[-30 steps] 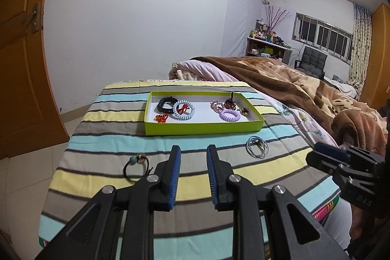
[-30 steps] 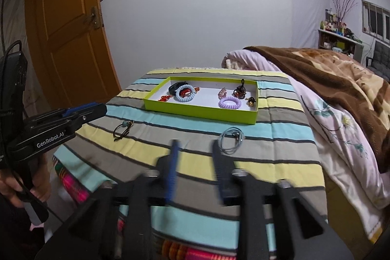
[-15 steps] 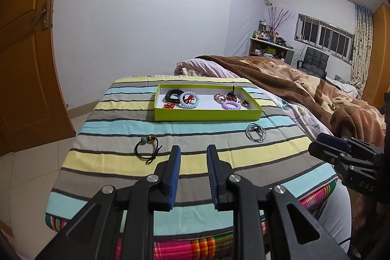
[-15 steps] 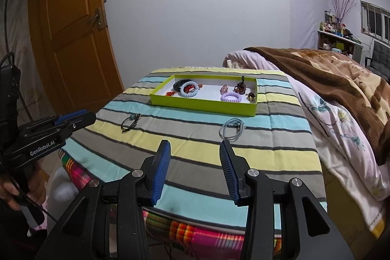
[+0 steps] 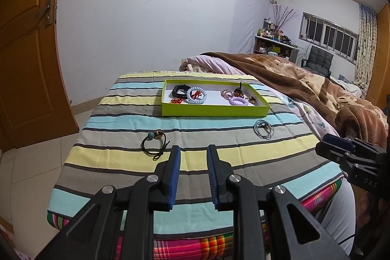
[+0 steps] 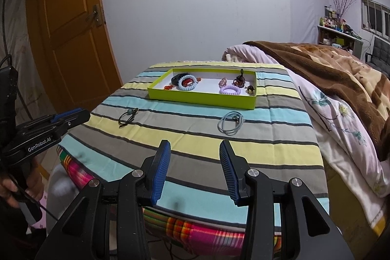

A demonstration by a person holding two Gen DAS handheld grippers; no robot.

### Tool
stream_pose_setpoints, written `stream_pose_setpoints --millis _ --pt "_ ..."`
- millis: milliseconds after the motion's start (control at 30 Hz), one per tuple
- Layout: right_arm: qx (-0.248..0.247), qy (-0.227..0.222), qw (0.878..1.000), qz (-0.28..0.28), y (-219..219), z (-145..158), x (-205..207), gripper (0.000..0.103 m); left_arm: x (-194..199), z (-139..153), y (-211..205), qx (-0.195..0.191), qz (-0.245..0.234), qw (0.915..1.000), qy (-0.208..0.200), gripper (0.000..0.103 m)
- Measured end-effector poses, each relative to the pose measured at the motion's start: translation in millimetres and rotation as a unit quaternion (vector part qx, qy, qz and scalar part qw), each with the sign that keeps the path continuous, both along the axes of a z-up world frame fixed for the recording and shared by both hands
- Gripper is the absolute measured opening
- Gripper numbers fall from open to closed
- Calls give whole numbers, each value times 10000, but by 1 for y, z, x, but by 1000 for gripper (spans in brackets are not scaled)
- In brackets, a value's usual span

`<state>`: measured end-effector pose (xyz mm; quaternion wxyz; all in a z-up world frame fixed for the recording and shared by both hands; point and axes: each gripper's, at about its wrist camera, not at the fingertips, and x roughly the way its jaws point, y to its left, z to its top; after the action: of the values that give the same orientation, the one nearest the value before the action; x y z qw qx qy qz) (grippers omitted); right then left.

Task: Organize jewelry
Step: 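Grasp the black beaded hair tie with the left tool while the right tool grasps the grey band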

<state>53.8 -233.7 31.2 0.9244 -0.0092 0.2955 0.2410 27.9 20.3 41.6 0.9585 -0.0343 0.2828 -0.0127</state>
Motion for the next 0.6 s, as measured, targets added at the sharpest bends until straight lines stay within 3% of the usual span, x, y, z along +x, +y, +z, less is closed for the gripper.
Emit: stream_pose_setpoints --millis 600 --pt "-145 460 9987 -191 8 -26 75 43 74 -41 48 -2 489 9973 554 26"
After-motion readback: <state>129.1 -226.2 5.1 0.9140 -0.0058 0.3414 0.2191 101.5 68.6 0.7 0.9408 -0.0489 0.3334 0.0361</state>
